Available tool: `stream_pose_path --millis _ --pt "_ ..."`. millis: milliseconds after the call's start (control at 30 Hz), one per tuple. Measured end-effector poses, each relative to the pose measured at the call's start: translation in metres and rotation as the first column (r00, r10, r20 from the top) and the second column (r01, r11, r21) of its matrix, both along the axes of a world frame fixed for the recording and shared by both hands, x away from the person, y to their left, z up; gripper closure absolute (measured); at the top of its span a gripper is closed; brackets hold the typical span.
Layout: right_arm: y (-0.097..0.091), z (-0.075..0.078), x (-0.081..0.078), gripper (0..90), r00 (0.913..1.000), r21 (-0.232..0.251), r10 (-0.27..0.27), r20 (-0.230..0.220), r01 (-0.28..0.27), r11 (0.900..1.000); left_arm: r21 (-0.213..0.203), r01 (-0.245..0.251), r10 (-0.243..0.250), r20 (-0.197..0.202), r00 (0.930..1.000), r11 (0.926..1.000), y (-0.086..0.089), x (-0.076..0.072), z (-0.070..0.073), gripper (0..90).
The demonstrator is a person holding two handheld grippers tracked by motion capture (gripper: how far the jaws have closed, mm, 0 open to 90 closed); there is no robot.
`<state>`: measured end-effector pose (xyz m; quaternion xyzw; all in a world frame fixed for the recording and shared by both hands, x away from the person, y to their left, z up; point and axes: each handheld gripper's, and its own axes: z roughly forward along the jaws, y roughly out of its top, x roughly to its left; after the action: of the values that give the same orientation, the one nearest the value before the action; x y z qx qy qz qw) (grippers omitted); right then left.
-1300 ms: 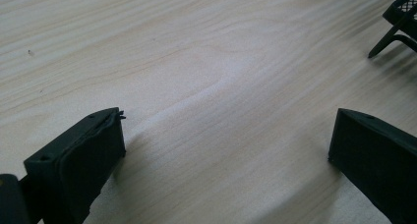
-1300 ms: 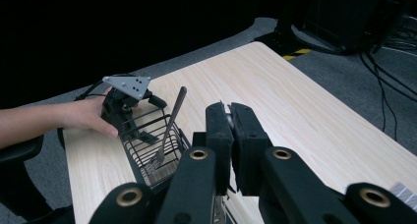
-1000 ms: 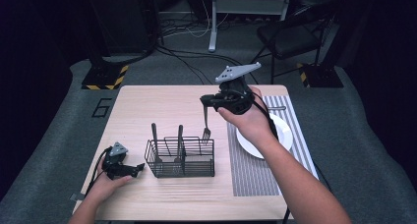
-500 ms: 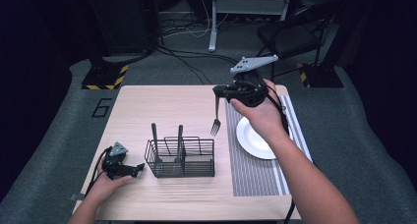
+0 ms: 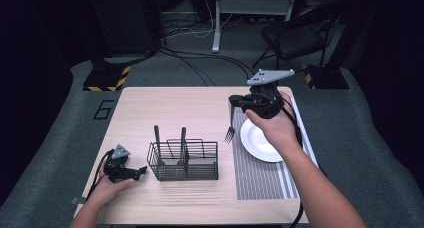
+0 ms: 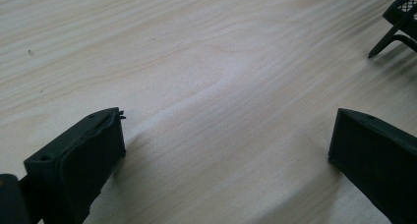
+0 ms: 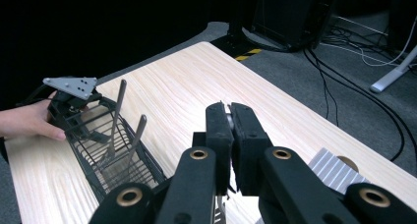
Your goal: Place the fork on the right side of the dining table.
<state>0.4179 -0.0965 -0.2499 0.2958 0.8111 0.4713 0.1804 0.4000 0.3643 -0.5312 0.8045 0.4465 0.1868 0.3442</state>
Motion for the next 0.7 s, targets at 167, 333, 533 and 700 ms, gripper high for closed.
stream_pose_path --millis 167,333,533,700 --pt "-0.009 -0.019 -0.005 86.9 0.9997 -0.001 -0.023 -0.008 0.023 0.9997 0.000 0.000 0.000 0.000 1.0000 1.0000 0.000 0.000 0.000 0.1" --pt "-0.016 -0.035 -0.007 87.0 0.9990 -0.005 -0.041 -0.018 0.041 0.9991 0.000 0.000 0.000 0.000 1.0000 1.0000 0.000 0.000 0.000 0.1" --pt "-0.024 -0.056 -0.011 86.9 0.9966 -0.016 -0.076 -0.031 0.075 0.9970 0.000 0.000 0.000 0.000 1.0000 1.0000 0.000 0.000 0.000 0.1" --pt "-0.029 -0.076 -0.015 86.9 0.9943 -0.016 -0.098 -0.043 0.097 0.9951 0.000 0.000 0.000 0.000 1.0000 1.0000 0.000 0.000 0.000 0.1"
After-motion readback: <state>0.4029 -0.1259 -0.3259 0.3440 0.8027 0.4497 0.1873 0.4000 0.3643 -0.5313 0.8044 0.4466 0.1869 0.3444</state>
